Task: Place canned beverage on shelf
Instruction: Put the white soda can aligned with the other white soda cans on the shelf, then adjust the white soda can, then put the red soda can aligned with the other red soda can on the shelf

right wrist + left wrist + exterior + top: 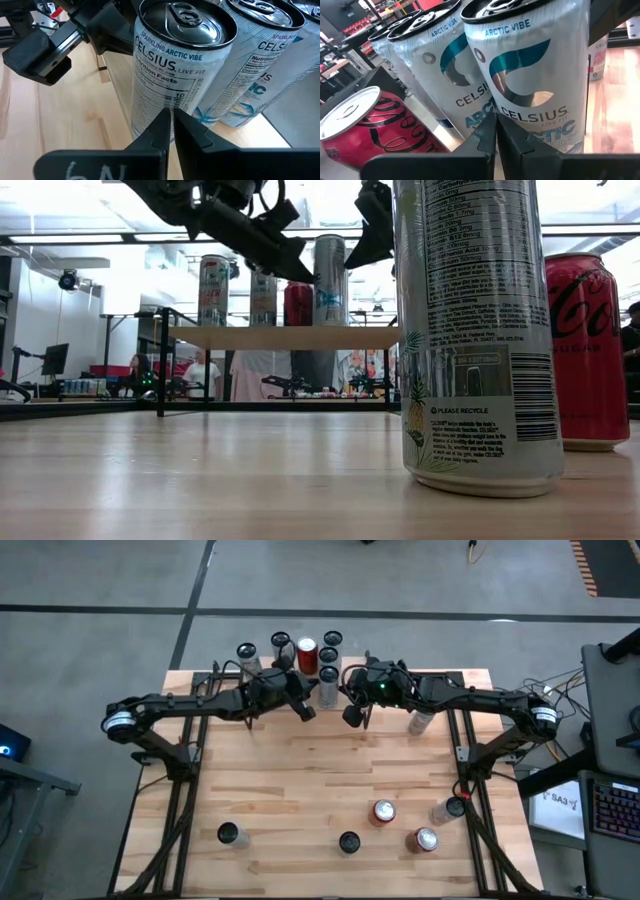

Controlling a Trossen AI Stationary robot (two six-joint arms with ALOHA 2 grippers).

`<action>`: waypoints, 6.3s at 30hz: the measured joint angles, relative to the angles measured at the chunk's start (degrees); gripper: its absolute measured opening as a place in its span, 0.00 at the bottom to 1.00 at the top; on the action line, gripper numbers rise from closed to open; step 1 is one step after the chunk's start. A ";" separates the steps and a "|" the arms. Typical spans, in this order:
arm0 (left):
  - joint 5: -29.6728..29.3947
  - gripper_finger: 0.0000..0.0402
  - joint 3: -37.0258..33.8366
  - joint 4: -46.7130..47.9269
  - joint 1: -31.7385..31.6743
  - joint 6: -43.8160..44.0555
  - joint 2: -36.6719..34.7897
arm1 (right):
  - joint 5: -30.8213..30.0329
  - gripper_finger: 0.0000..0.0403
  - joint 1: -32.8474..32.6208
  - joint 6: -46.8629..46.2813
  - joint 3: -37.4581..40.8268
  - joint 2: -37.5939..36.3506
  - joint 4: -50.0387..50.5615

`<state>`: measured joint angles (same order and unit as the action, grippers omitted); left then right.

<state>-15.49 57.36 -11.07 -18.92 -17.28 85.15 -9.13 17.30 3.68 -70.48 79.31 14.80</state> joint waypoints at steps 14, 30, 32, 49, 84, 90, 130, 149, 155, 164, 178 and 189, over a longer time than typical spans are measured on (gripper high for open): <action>-1.33 0.00 0.02 0.57 0.92 2.16 -0.31 | -7.40 0.03 -0.02 -0.66 0.00 -0.38 0.04; -2.03 0.00 0.02 0.44 0.37 1.09 -0.14 | -7.11 0.03 -0.02 -3.78 0.00 -0.32 2.12; -2.01 0.00 0.02 0.20 0.37 1.06 -0.11 | -7.10 0.03 -0.02 -3.73 0.00 0.31 1.56; -1.55 0.00 0.02 -0.45 0.76 1.24 -0.09 | -7.48 0.03 1.05 -2.54 -0.08 1.40 -0.12; -1.22 0.00 0.02 -0.41 2.69 1.93 -0.01 | -5.00 0.03 1.51 -3.80 -1.20 1.07 2.66; -5.99 0.00 0.01 0.05 2.67 1.30 -0.22 | -4.13 0.03 1.47 -3.69 -1.22 1.07 2.40; -13.79 0.00 4.81 -3.19 0.35 -5.66 7.67 | -7.51 0.03 1.89 -2.15 -1.20 1.07 2.93; -14.95 0.00 4.81 -1.84 0.50 -4.82 7.23 | -7.53 0.03 2.51 -2.70 -1.25 0.91 3.24; -20.00 0.00 4.81 5.62 1.57 -5.82 2.87 | -7.45 0.03 2.08 -6.15 -1.27 -1.80 5.51; -8.78 0.00 4.81 18.11 7.30 -3.66 -10.00 | 0.67 0.03 -4.07 -14.97 -1.36 -5.81 7.25; 10.54 0.00 -0.09 18.38 18.16 3.32 -23.48 | 12.64 0.03 -22.05 -37.23 -1.36 -5.79 9.12; 10.55 0.00 -2.12 10.91 23.97 8.07 -20.07 | 12.74 0.03 -32.63 -55.46 -1.94 -5.58 29.35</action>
<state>-4.94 55.24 -0.17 5.05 -9.20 65.08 3.62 -15.33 -51.78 -72.42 73.73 44.15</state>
